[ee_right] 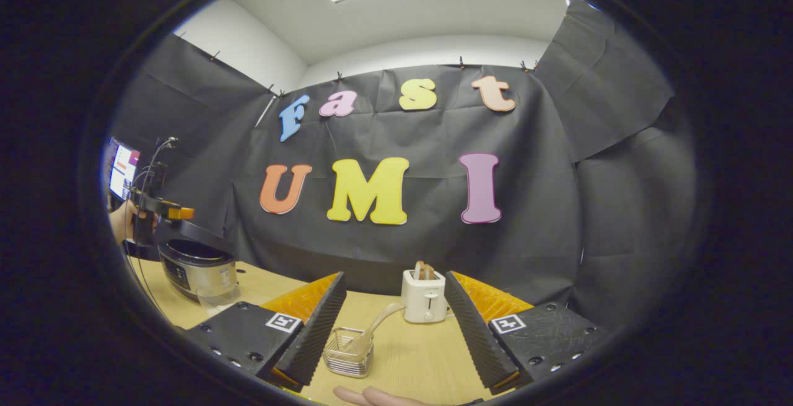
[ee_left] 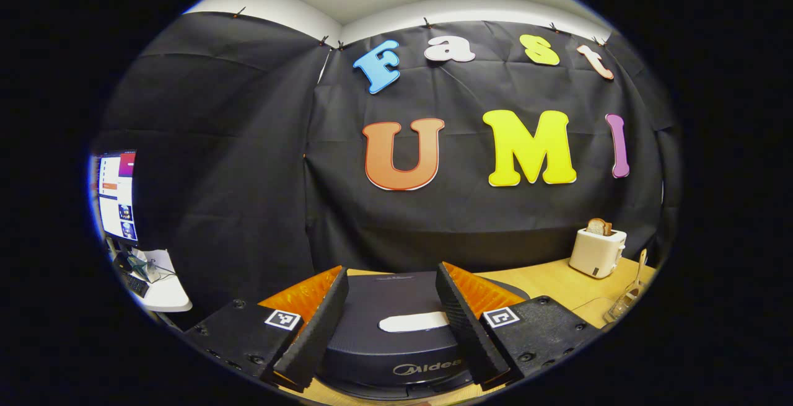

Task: Close the left gripper, press the button to open the rice cooker; take a wooden spoon from the chopstick holder with the right hand, scoop a spoonful of rice and pour it into the rice cooker, then put the wooden spoon back into the chopstick holder.

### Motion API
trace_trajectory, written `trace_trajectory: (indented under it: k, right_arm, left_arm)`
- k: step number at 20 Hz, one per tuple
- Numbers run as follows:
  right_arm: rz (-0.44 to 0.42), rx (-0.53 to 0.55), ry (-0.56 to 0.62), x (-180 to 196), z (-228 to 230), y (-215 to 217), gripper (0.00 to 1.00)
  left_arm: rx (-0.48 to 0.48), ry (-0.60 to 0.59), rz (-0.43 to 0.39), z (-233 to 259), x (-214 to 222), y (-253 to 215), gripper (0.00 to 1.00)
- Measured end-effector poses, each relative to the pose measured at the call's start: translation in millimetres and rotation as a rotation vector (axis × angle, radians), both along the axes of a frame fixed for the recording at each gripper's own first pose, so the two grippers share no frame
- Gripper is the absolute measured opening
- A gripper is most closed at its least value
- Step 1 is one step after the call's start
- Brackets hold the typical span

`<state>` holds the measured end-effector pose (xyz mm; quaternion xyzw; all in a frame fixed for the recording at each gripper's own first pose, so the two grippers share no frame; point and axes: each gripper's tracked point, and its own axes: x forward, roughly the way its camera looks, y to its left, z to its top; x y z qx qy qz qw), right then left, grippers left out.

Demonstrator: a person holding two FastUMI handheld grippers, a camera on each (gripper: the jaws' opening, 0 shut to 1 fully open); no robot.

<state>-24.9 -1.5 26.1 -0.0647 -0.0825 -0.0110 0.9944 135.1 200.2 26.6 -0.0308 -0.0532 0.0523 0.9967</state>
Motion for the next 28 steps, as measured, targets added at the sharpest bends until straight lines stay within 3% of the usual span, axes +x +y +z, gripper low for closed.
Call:
trace_trajectory:
  k: [6, 16, 21, 27, 28]
  right_arm:
    - [0.039, -0.017, 0.092, 15.0, -36.2, 9.5, 0.96]
    - [0.069, -0.017, 0.044, 27.4, -7.8, -25.2, 0.95]
    - [0.156, 0.022, 0.0, 26.3, 19.1, -29.3, 0.95]
    - [0.141, 0.013, 0.023, 39.1, 31.7, -28.9, 0.96]
    - [0.145, 0.005, 0.035, 43.9, 29.4, -24.8, 0.95]
  left_arm:
    - [0.015, 0.027, 0.018, -37.7, -3.6, -5.4, 0.92]
    - [0.013, 0.027, 0.054, -48.6, -4.9, -5.6, 0.92]
    - [0.011, 0.042, 0.091, -54.2, -6.4, -6.4, 0.91]
    - [0.006, 0.003, 0.112, -54.8, -9.0, -7.2, 0.88]
    - [0.014, 0.001, 0.111, -53.5, -8.5, -7.9, 0.82]
